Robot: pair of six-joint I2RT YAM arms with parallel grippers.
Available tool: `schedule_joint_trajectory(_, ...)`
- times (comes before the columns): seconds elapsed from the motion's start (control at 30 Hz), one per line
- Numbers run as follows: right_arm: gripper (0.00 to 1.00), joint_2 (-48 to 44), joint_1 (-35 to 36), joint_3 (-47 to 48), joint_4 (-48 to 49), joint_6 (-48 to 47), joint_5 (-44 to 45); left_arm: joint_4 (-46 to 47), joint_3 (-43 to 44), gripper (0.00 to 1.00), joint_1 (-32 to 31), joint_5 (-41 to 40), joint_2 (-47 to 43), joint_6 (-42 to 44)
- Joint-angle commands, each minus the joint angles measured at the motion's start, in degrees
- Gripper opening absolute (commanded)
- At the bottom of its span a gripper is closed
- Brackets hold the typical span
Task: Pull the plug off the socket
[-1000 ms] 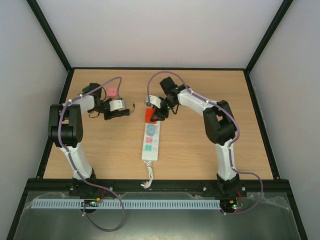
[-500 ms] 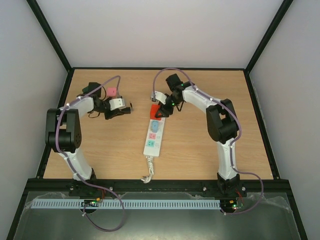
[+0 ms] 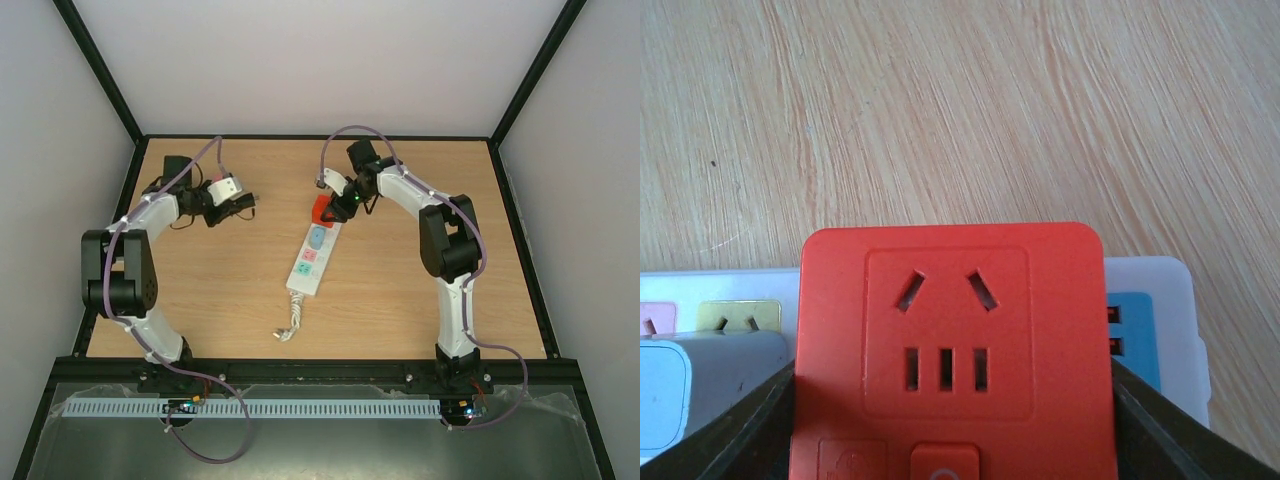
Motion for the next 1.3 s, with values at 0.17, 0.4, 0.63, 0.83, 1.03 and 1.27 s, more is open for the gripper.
schedule_joint_trajectory(0.17, 0.31, 3.79, -1.19, -1.56, -2.85, 3.66, 7.37, -0.39, 0.28, 0.14, 4.53, -5.56, -4.75, 2.28)
schedule_joint_trajectory(0.4, 0.44, 2.65, -1.21, -1.32, -2.67, 4.25, 5.82, -3.55, 0.4, 0.14, 12.11, -8.63, -7.22, 8.22)
schedule_joint_trajectory(0.63, 0.49, 2.04, -1.19, -0.51, -2.98, 4.44, 4.51, -5.11, -0.11, 0.14, 20.52, -10.54, -11.62, 14.48)
schedule_joint_trajectory(0.83, 0.56, 1.65, -1.19, 0.17, -2.87, 5.21, 3.26, -2.18, -5.14, 0.15, 21.92, -14.19, -13.67, 18.05)
schedule_joint_trajectory(1.03, 0.6, 1.45, -1.19, 1.44, -3.45, 6.05, 1.87, 6.26, -13.25, 0.16, 18.06, -20.26, -12.91, 15.61)
schedule_joint_trajectory(1.27, 0.64, 0.89, -1.27, 2.22, -4.44, 6.01, 1.83, 11.74, -18.25, 0.18, 16.16, -21.36, -11.95, 13.28)
